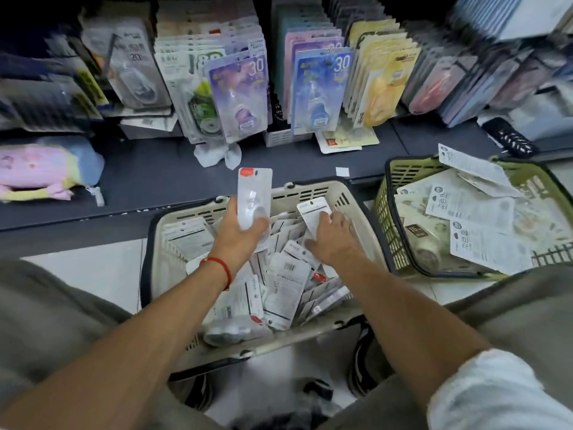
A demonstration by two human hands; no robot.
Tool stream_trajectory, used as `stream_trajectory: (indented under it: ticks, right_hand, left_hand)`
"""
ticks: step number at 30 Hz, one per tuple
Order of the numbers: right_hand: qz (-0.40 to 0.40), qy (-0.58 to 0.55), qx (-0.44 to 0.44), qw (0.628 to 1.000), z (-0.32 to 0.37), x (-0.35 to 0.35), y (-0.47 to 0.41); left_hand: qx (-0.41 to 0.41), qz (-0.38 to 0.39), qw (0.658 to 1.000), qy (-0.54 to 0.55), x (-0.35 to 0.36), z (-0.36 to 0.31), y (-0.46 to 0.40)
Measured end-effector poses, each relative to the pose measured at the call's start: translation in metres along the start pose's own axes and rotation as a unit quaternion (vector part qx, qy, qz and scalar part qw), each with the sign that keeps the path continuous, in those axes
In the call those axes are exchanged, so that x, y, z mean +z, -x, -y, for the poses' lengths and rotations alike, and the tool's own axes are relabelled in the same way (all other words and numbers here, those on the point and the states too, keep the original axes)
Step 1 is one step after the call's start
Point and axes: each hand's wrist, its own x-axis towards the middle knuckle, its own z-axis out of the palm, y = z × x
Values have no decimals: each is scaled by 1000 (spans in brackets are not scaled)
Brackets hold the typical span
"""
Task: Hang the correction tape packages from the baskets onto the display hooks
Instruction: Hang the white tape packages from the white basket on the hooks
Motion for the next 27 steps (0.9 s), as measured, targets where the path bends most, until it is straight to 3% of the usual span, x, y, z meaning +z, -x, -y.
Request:
stream_trajectory:
  ticks: [4,8,10,12,14,16,19,21,24,27]
  right_hand:
    - [-99,-31,2,995,-7,5,0]
    - [-228,-246,17,942,-16,-24,15]
    - [-213,-425,-11,880,-8,-42,26]
    - [-117,-545,-59,828,7,-53,35]
    - [-30,-544,-91,833,23,-52,38]
    - [10,-518,-112,848,35,-42,33]
    - [29,-469,-117,875,37,-27,21]
    - [8,-449,-71,891,31,-22,15]
    - [-46,-252,-53,965,14,-14,8]
    - [82,-149,-36,985,7,-2,14]
  left_hand:
    - [-44,-13,995,88,-13,3,-1]
    - [-39,-21,995,90,-12,6,2]
    - [-42,-18,995,89,-5,3,2]
    - [-71,-6,988,138,4,-3,2]
    - [-104,26,973,202,9,-8,2]
    - [-98,48,975,196,11,-6,0]
    - [-89,34,982,165,2,7,-5]
    - [-106,15,982,153,-12,11,-9]
    - [-121,-23,982,140,-37,12,-6]
    - [-128,-56,978,156,-48,14,3]
